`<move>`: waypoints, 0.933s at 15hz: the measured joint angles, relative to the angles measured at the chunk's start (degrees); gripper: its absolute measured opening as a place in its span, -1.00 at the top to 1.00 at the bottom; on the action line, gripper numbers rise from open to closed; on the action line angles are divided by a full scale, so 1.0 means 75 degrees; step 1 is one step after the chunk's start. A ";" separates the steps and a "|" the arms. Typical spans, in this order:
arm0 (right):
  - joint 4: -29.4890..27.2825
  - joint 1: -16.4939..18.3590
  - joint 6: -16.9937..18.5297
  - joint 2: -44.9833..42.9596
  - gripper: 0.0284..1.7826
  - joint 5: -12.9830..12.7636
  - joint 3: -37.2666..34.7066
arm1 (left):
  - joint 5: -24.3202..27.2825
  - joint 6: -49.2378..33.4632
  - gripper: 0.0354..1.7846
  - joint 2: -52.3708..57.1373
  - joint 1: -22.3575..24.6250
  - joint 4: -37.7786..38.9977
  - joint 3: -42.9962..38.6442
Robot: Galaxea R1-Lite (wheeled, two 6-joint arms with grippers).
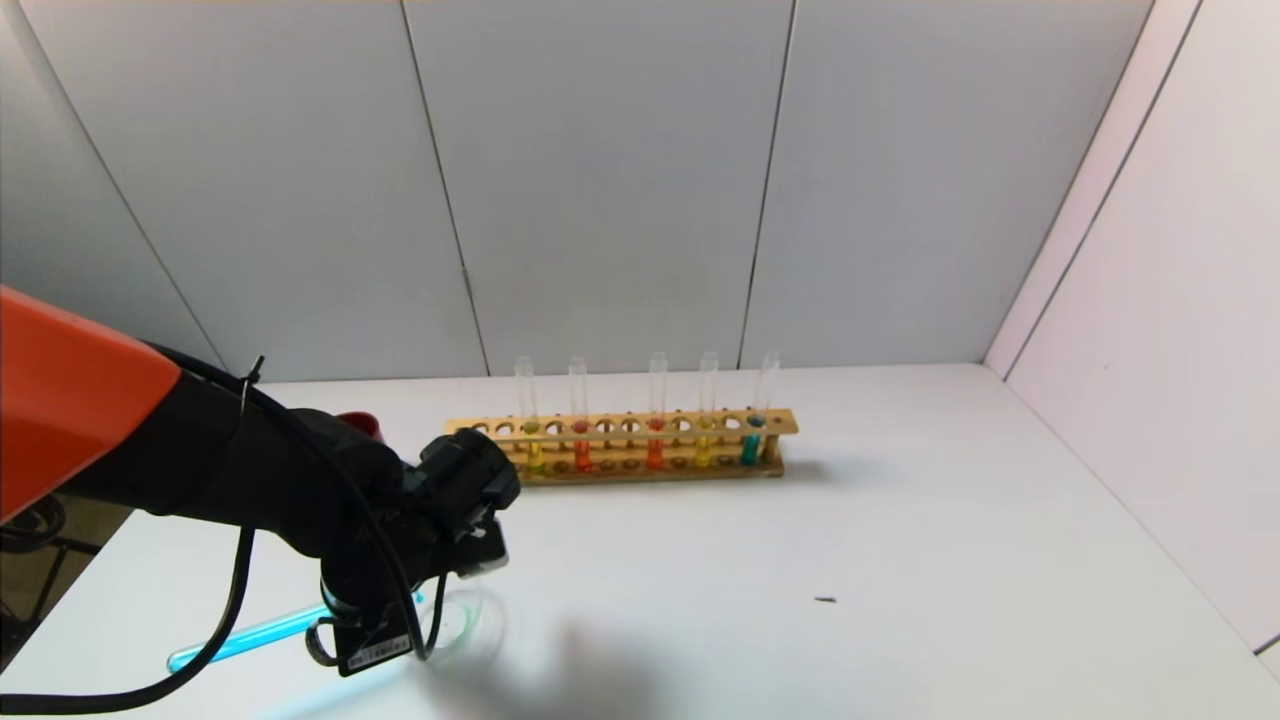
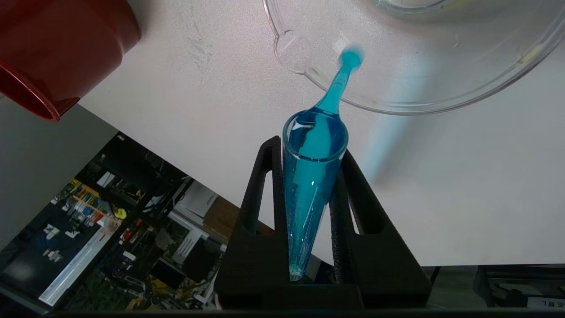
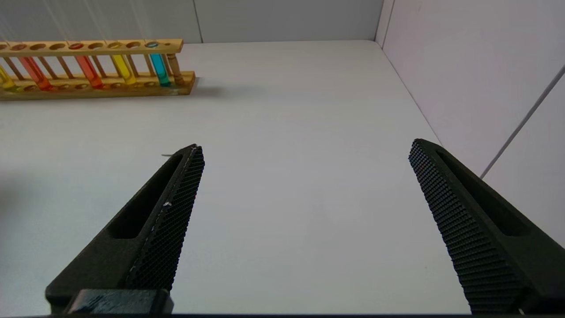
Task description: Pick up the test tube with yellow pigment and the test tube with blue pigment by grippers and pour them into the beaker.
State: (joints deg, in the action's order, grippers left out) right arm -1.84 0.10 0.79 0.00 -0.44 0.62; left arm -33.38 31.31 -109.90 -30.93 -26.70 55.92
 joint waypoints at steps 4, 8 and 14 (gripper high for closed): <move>0.0003 0.0000 -0.0003 0.0000 -0.91 0.0000 0.0000 | -0.0003 0.0000 0.68 -0.0166 -0.0013 -0.0119 0.0236; 0.0003 0.0000 0.0000 0.0000 -0.91 0.0003 0.0000 | -0.0154 -0.0007 0.68 -0.0198 -0.0120 -0.0522 0.0453; 0.0008 0.0000 -0.0003 0.0000 -0.91 0.0000 0.0000 | -0.0379 -0.0015 0.68 -0.0271 -0.0301 -0.1617 0.1055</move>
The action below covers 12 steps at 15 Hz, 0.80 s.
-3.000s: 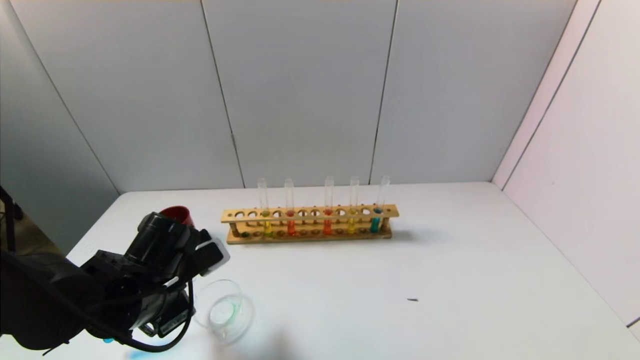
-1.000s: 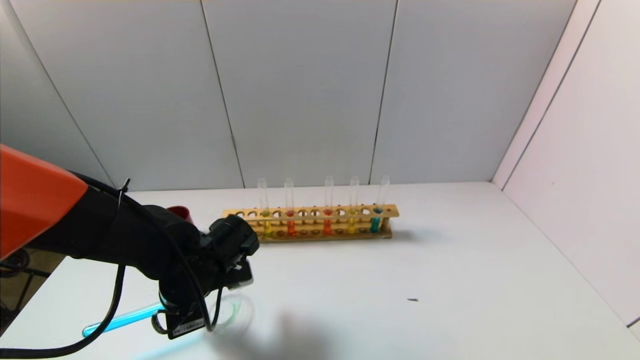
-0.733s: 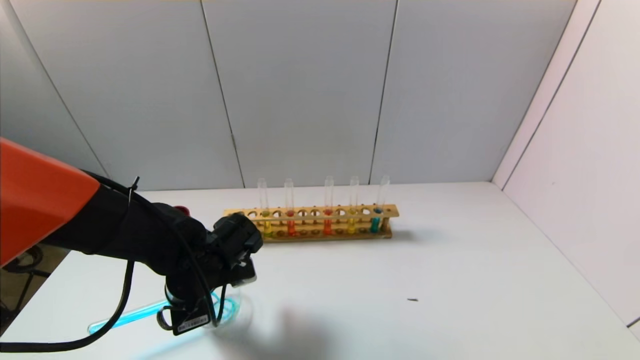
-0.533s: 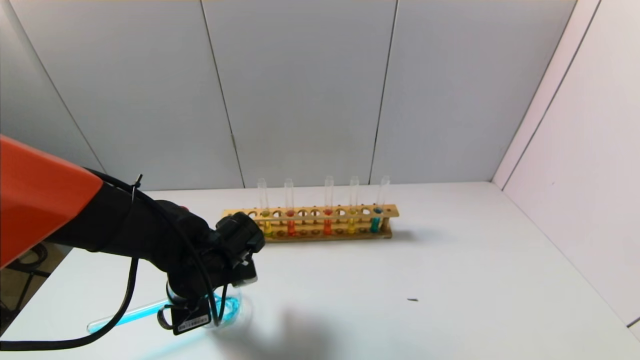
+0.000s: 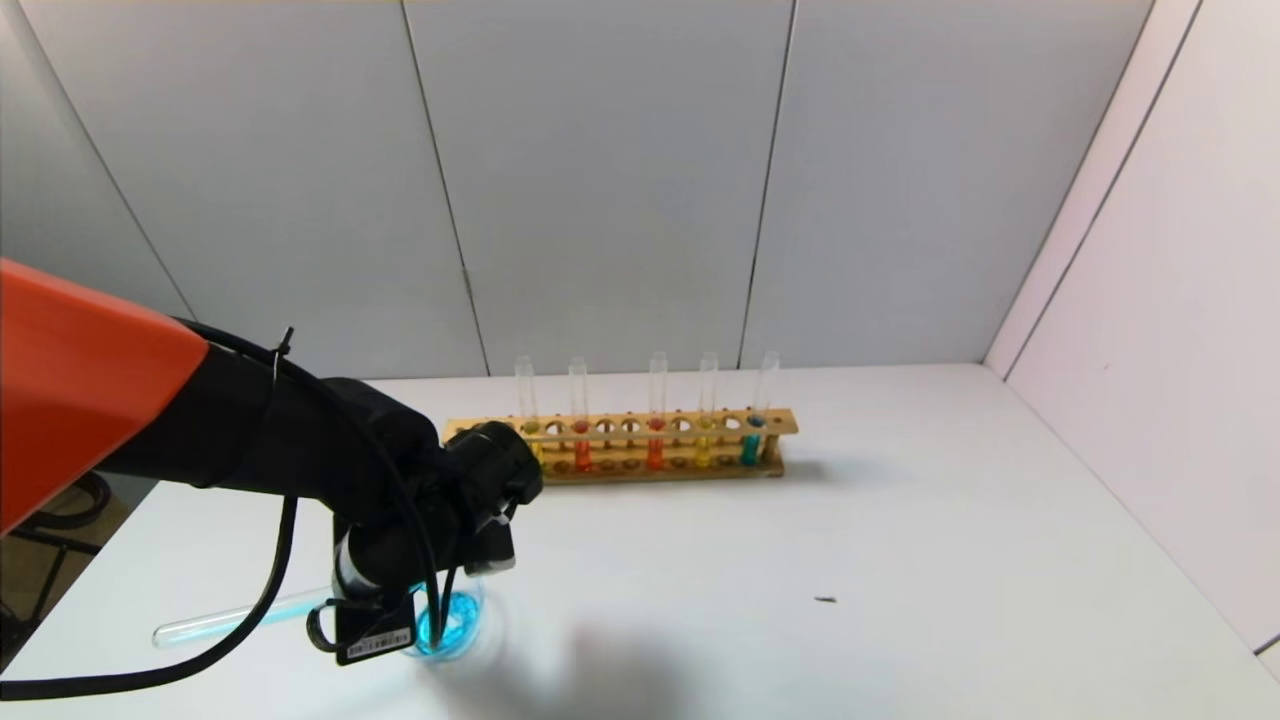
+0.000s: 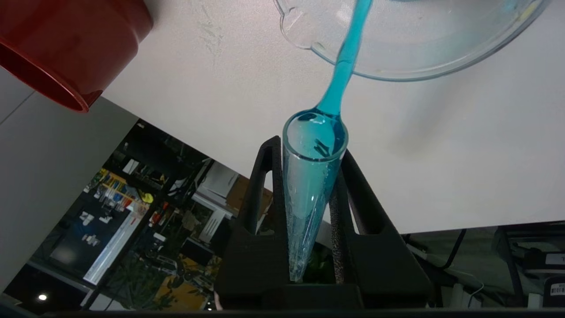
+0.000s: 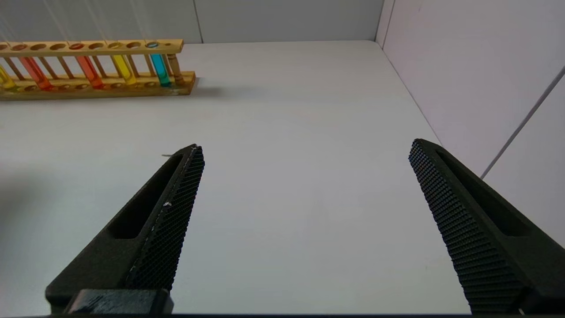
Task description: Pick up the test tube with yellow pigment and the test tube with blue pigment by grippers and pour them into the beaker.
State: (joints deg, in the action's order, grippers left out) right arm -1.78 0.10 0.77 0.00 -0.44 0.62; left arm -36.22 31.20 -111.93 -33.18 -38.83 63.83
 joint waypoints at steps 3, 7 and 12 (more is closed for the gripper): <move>-0.0002 0.0000 0.0000 0.0000 -0.91 0.0000 0.0000 | -0.0029 -0.0021 0.68 -0.0210 -0.0091 -0.0276 0.0320; 0.0000 0.0000 0.0003 0.0000 -0.91 0.0000 0.0000 | -0.0166 -0.0008 0.68 -0.0484 -0.0192 -0.0684 0.0608; -0.0005 0.0000 0.0000 0.0000 -0.91 0.0000 0.0000 | -0.0271 0.0008 0.68 -0.0761 -0.0257 -0.1960 0.1408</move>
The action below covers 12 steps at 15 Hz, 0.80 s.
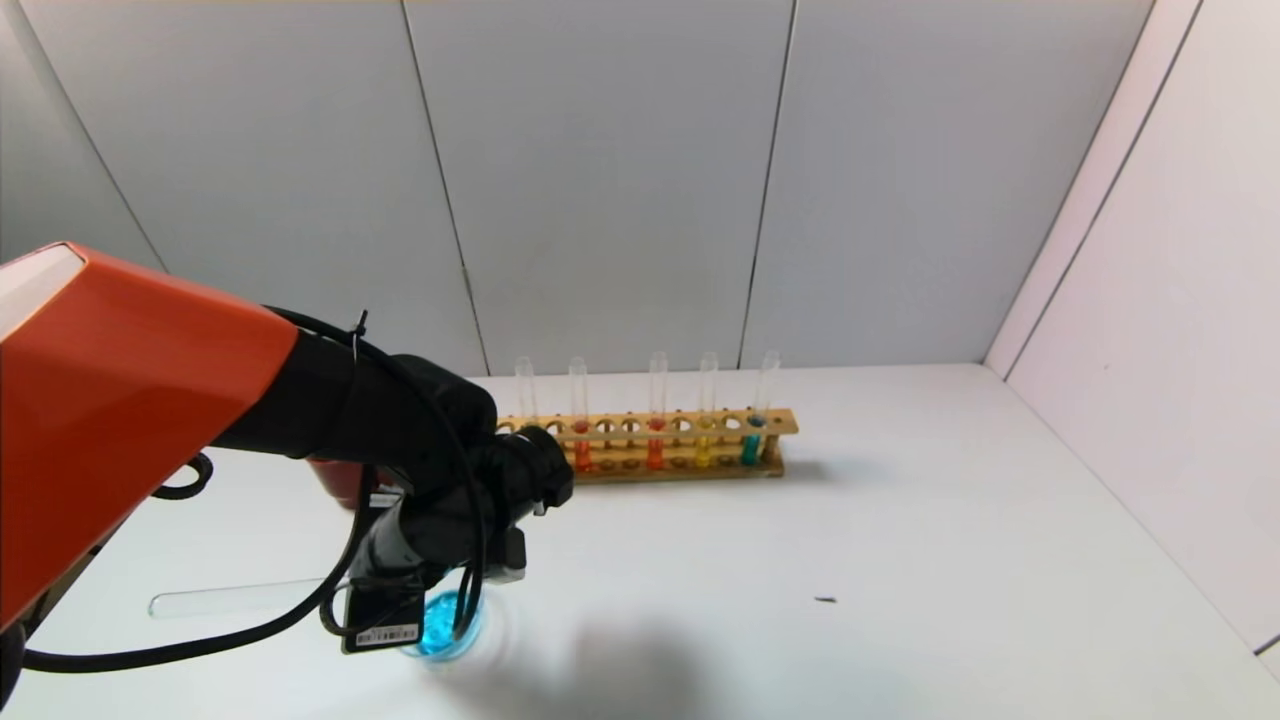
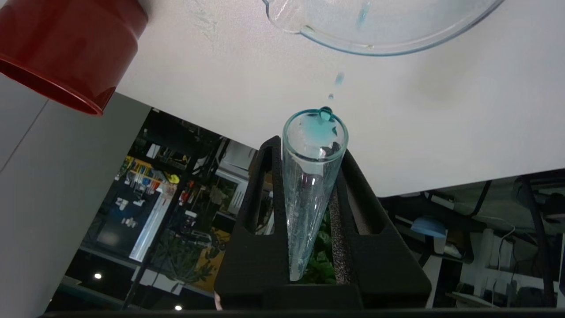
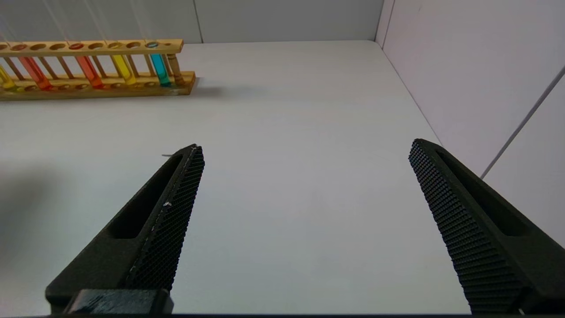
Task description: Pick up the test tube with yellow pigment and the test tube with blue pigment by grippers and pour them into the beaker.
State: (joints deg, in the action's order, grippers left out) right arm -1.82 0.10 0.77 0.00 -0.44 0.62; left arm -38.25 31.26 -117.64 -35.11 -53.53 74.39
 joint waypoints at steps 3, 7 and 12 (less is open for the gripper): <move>0.0000 0.0000 0.0003 0.0000 -0.91 0.0000 0.0000 | -0.0067 0.0015 0.68 -0.0213 -0.0034 -0.0702 0.0481; 0.0003 0.0000 0.0003 0.0000 -0.91 0.0000 0.0000 | -0.0137 0.0021 0.68 -0.0569 -0.0044 -0.1003 0.0809; 0.0000 0.0000 0.0000 0.0000 -0.91 0.0003 0.0000 | -0.0140 0.0015 0.68 -0.0842 -0.0026 -0.1047 0.0897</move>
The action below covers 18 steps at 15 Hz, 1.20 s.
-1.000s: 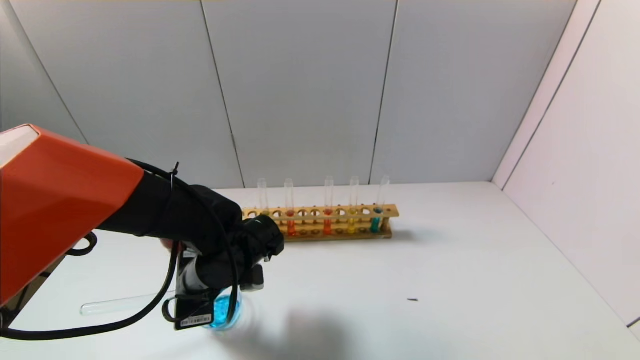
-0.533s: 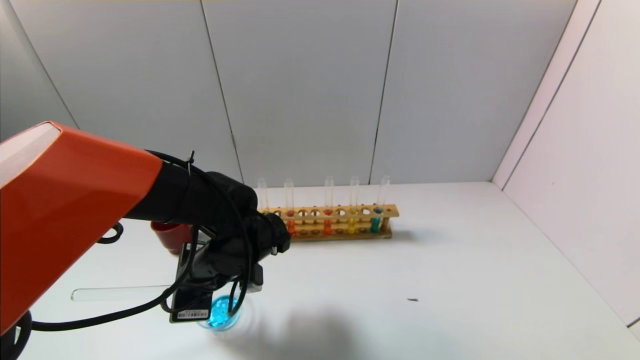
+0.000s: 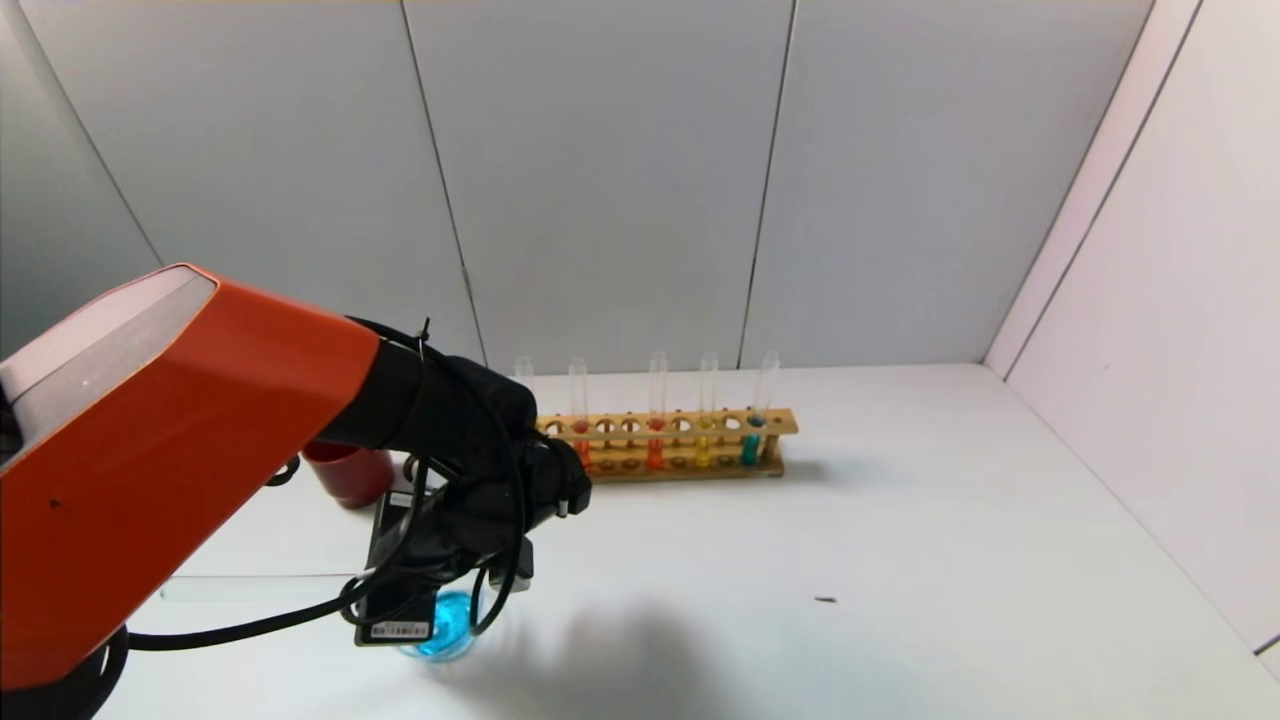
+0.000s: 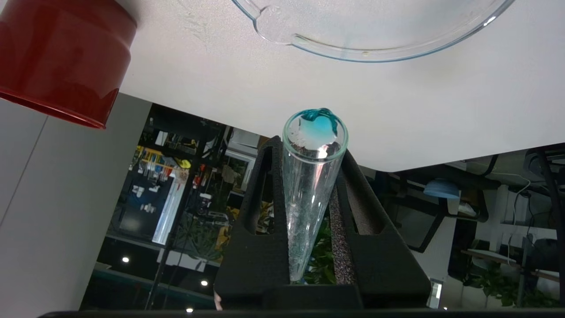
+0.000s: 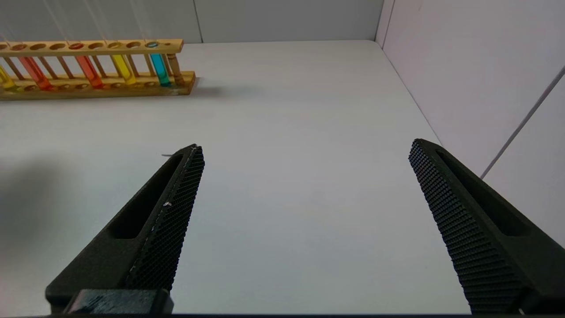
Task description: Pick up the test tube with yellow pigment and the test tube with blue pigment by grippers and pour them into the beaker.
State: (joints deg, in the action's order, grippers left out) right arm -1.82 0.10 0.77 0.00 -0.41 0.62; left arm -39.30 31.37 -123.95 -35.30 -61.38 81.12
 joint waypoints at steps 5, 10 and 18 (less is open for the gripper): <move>0.0003 0.0000 0.0003 0.0000 -0.91 -0.0007 0.0000 | -0.0003 -0.0003 0.68 -0.0065 -0.0015 -0.0044 0.0003; 0.0000 0.0000 0.0003 0.0000 -0.91 -0.0003 0.0000 | 0.0008 -0.0011 0.68 -0.0007 -0.0033 -0.0037 0.0011; -0.0003 0.0000 0.0000 0.0000 -0.91 -0.0007 0.0000 | 0.0011 -0.0034 0.68 0.0000 -0.0117 -0.0047 0.0021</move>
State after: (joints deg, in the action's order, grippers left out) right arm -1.84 0.10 0.77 0.00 -0.46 0.62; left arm -39.22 31.11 -123.95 -36.18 -61.73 81.27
